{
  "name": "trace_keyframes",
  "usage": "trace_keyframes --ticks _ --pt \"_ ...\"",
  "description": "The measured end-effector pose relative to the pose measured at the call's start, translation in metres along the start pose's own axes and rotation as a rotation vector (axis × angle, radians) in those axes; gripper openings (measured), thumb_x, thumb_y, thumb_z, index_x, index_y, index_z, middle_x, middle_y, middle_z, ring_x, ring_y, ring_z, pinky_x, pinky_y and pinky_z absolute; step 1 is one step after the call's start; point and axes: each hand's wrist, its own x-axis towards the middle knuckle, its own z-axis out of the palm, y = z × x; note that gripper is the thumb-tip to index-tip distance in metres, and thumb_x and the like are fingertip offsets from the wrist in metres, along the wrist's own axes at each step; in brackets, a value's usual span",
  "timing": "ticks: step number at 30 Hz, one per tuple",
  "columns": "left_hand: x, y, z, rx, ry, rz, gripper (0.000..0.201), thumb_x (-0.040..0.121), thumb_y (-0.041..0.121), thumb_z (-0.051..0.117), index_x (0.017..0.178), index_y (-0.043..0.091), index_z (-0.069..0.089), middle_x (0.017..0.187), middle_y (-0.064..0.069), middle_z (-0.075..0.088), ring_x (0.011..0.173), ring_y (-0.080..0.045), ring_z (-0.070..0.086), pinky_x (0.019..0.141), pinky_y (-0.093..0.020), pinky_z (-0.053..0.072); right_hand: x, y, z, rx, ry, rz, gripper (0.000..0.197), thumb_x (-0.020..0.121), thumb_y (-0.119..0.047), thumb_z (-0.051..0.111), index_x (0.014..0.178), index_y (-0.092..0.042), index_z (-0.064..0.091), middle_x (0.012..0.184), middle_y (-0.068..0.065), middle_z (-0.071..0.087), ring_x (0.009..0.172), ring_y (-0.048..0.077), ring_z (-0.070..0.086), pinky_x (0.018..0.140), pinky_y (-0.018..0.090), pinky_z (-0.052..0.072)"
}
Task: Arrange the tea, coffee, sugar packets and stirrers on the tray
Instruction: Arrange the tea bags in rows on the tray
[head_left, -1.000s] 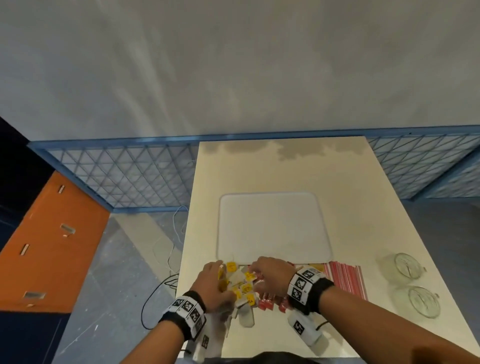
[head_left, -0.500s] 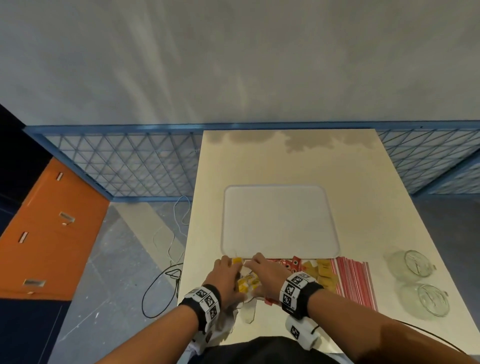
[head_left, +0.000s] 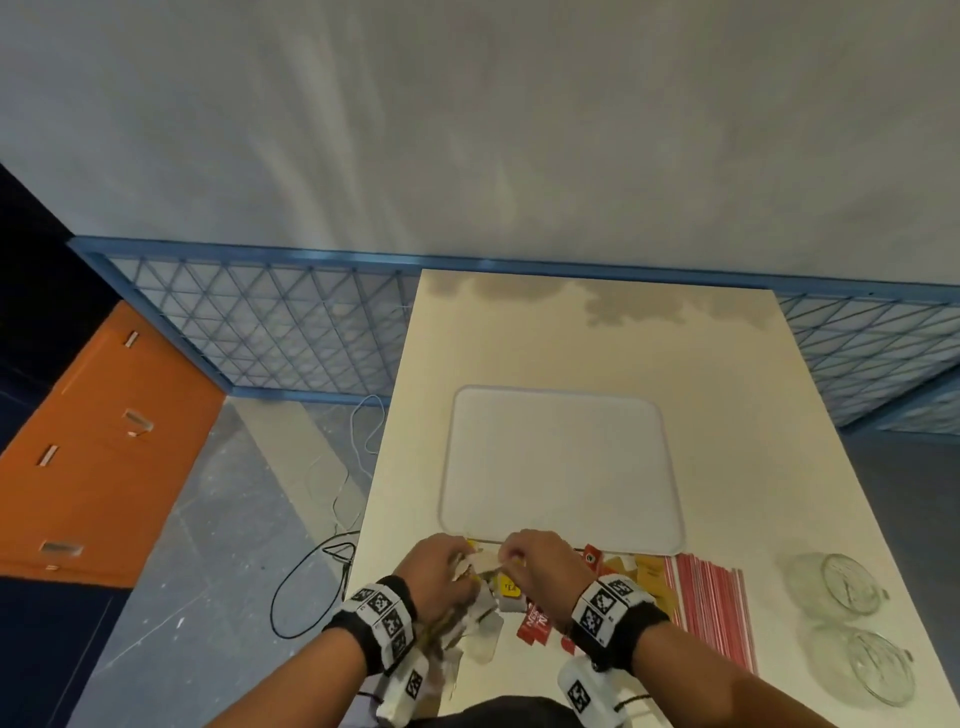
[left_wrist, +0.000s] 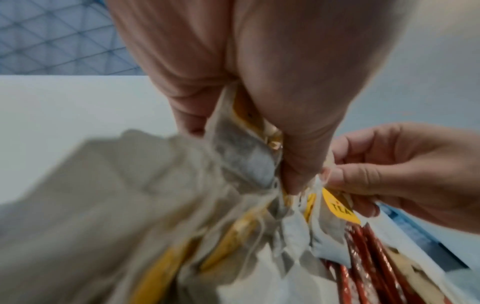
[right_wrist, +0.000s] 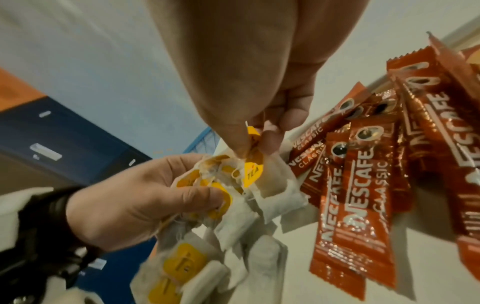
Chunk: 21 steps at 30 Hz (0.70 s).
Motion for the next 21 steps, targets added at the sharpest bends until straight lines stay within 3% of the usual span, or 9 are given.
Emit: trace_keyframes --ticks 2,5,8,10,14,18,21 --pt "-0.003 0.001 -0.004 -0.090 0.004 -0.016 0.034 0.077 0.039 0.071 0.108 0.025 0.069 0.106 0.008 0.068 0.097 -0.012 0.062 0.088 -0.027 0.049 -0.005 0.003 -0.003 0.103 0.026 0.027 0.013 0.093 -0.029 0.059 0.090 -0.028 0.072 0.092 -0.010 0.071 0.086 0.004 0.065 0.080 0.024 0.054" --pt "-0.007 0.003 -0.007 -0.253 0.005 -0.052 0.024 0.071 0.036 0.072 0.090 0.023 0.070 0.086 0.005 0.072 0.076 -0.007 0.065 0.076 -0.031 0.056 -0.011 0.007 -0.011 0.180 0.052 0.035 0.013 0.093 -0.026 0.061 0.093 -0.028 0.073 0.091 -0.012 0.071 0.086 0.000 0.063 0.071 0.012 0.047" --pt "-0.010 0.007 -0.014 -0.401 -0.045 -0.073 0.019 0.077 0.024 0.075 0.091 0.012 0.070 0.079 -0.007 0.072 0.059 -0.008 0.062 0.061 -0.032 0.054 -0.015 0.011 -0.017 0.208 0.046 0.049 0.012 0.093 -0.028 0.063 0.098 -0.035 0.071 0.099 -0.015 0.068 0.092 -0.002 0.061 0.076 0.015 0.043" --pt "-0.011 0.008 -0.017 -0.462 -0.075 -0.079 0.018 0.079 0.022 0.074 0.095 0.015 0.073 0.088 -0.006 0.076 0.071 -0.011 0.068 0.071 -0.036 0.057 -0.017 0.015 -0.018 0.190 0.017 0.060 0.015 0.094 -0.028 0.064 0.102 -0.040 0.068 0.107 -0.017 0.066 0.099 0.000 0.060 0.081 0.016 0.043" --pt "-0.013 0.012 -0.020 -0.530 -0.123 -0.092 0.018 0.086 0.013 0.069 0.099 0.024 0.074 0.090 0.014 0.077 0.082 0.000 0.070 0.071 -0.013 0.049 -0.019 0.018 -0.015 0.106 -0.021 0.096 0.019 0.094 -0.029 0.063 0.109 -0.033 0.075 0.108 -0.016 0.063 0.101 0.003 0.059 0.078 0.017 0.041" --pt "-0.013 0.017 -0.025 -0.535 -0.147 -0.105 0.019 0.090 0.016 0.065 0.104 0.028 0.071 0.097 0.017 0.075 0.087 0.006 0.068 0.076 -0.013 0.047 -0.022 0.019 -0.012 0.086 0.000 0.085 0.007 0.095 -0.033 0.063 0.096 -0.038 0.068 0.104 -0.015 0.059 0.096 0.006 0.057 0.081 0.023 0.042" --pt "-0.012 0.020 -0.028 -0.536 -0.161 -0.110 0.025 0.091 0.013 0.061 0.106 0.031 0.070 0.104 0.018 0.074 0.093 0.007 0.065 0.082 -0.014 0.045 -0.023 0.020 -0.012 0.123 0.004 0.070 0.006 0.096 -0.036 0.060 0.099 -0.038 0.064 0.106 -0.017 0.062 0.096 0.002 0.059 0.084 0.025 0.049"
